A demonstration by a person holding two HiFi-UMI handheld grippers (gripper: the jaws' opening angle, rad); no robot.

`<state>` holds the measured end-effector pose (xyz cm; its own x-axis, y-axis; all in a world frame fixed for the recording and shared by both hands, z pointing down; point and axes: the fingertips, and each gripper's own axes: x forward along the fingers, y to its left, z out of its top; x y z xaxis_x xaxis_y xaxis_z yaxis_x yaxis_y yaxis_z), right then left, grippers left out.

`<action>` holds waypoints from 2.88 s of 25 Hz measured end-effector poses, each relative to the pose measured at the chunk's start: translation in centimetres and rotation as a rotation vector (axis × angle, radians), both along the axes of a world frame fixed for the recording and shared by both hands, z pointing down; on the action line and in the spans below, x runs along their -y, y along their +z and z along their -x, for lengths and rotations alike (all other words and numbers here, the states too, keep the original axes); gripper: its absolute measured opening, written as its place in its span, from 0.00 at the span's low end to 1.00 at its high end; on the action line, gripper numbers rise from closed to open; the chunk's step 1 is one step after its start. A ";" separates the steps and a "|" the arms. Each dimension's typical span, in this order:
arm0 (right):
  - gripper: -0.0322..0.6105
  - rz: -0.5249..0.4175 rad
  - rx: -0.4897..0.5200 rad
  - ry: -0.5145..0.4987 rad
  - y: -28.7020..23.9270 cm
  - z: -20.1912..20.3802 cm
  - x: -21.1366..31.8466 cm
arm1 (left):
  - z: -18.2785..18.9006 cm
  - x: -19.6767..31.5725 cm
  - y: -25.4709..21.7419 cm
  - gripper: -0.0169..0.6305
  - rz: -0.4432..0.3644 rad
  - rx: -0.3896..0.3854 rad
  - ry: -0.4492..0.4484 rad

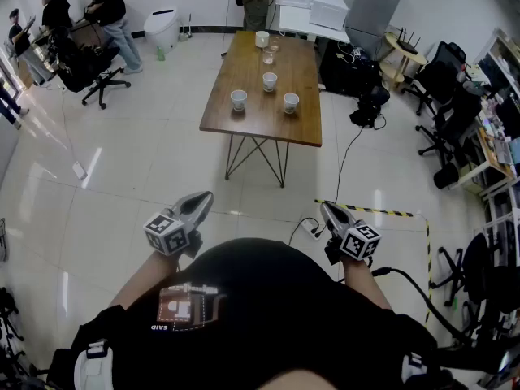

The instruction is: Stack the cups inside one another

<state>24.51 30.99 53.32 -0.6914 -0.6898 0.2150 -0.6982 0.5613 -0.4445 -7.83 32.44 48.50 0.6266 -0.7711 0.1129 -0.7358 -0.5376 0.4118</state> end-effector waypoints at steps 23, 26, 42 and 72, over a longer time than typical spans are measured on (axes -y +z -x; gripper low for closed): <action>0.07 0.016 -0.083 -0.087 1.5 1.1 8.2 | -0.6 7.6 2.3 0.02 0.017 -0.042 0.007; 0.07 0.000 -0.096 -0.054 0.9 3.4 12.8 | 1.5 12.6 2.1 0.02 0.003 -0.049 0.051; 0.07 -0.004 -0.176 0.081 -0.3 10.6 30.0 | 9.3 33.6 2.9 0.02 0.022 -0.055 0.201; 0.26 -0.120 -0.952 -0.637 14.5 7.9 50.8 | 1.2 49.6 4.7 0.02 0.091 0.014 0.049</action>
